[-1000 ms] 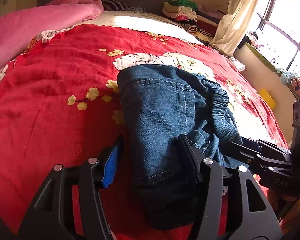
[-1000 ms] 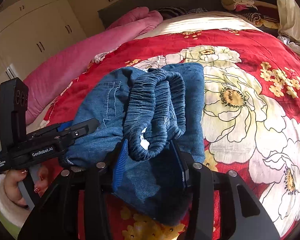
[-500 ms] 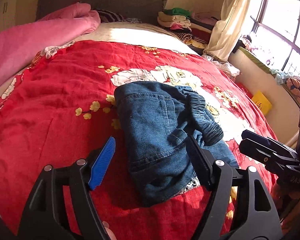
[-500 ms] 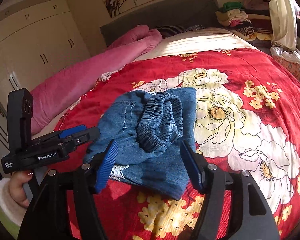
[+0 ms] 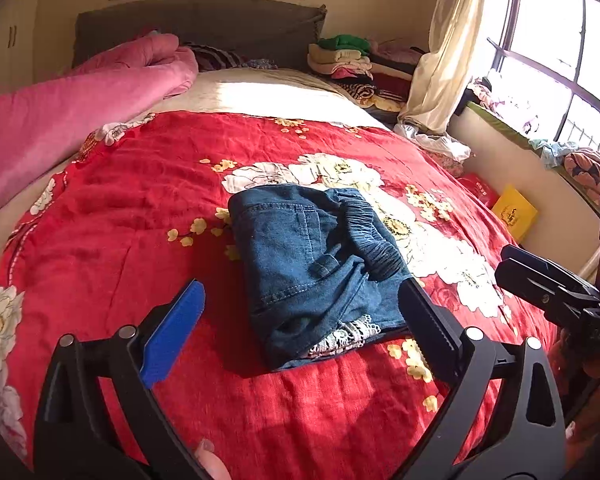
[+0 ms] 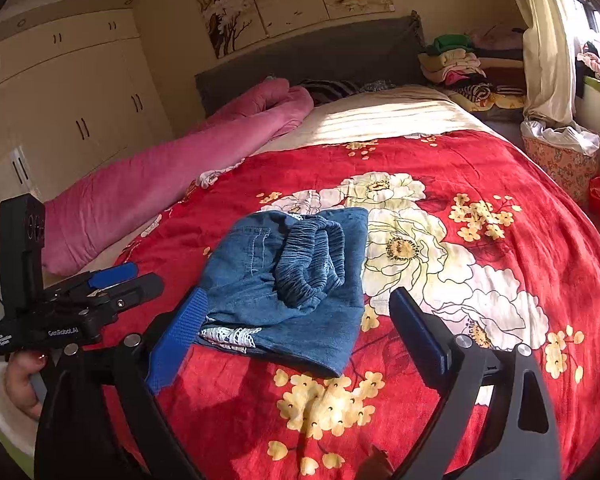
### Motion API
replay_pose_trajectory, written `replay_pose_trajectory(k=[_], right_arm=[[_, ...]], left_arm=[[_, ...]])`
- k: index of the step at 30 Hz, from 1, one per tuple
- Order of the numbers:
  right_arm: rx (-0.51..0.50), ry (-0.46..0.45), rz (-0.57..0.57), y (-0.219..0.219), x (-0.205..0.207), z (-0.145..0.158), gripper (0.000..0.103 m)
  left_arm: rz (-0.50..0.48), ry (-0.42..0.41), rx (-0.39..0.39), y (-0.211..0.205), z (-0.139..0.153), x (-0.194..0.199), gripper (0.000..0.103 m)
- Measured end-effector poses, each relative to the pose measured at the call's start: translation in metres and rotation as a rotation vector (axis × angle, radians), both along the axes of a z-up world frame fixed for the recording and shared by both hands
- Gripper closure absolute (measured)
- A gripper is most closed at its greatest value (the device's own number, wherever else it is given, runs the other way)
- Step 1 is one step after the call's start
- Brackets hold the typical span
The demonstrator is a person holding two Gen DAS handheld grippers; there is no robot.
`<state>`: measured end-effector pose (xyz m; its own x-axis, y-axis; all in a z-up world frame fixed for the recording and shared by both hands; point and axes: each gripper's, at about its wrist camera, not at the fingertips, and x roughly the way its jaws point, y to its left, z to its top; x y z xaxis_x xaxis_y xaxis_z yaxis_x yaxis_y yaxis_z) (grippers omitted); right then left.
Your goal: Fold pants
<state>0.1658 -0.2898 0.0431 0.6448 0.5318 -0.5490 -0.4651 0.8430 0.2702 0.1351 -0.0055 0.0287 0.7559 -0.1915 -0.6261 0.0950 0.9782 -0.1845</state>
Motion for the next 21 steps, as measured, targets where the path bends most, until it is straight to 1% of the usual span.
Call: replay_pose_trajectory(k=[9, 15, 21], right_arm=[[0.0, -0.02, -0.043, -0.008, -0.015, 0.005, 0.007], [-0.003, -0.035, -0.043, -0.01, -0.029, 0.009, 0.006], [-0.03, -0.048, -0.042, -0.008, -0.045, 0.009, 0.005]], left_arm=[[0.013, -0.006, 0.021, -0.001, 0.004, -0.027, 0.01], [0.025, -0.006, 0.032, -0.001, 0.005, -0.041, 0.01], [0.028, 0.007, 0.036, -0.004, -0.001, -0.054, 0.01]])
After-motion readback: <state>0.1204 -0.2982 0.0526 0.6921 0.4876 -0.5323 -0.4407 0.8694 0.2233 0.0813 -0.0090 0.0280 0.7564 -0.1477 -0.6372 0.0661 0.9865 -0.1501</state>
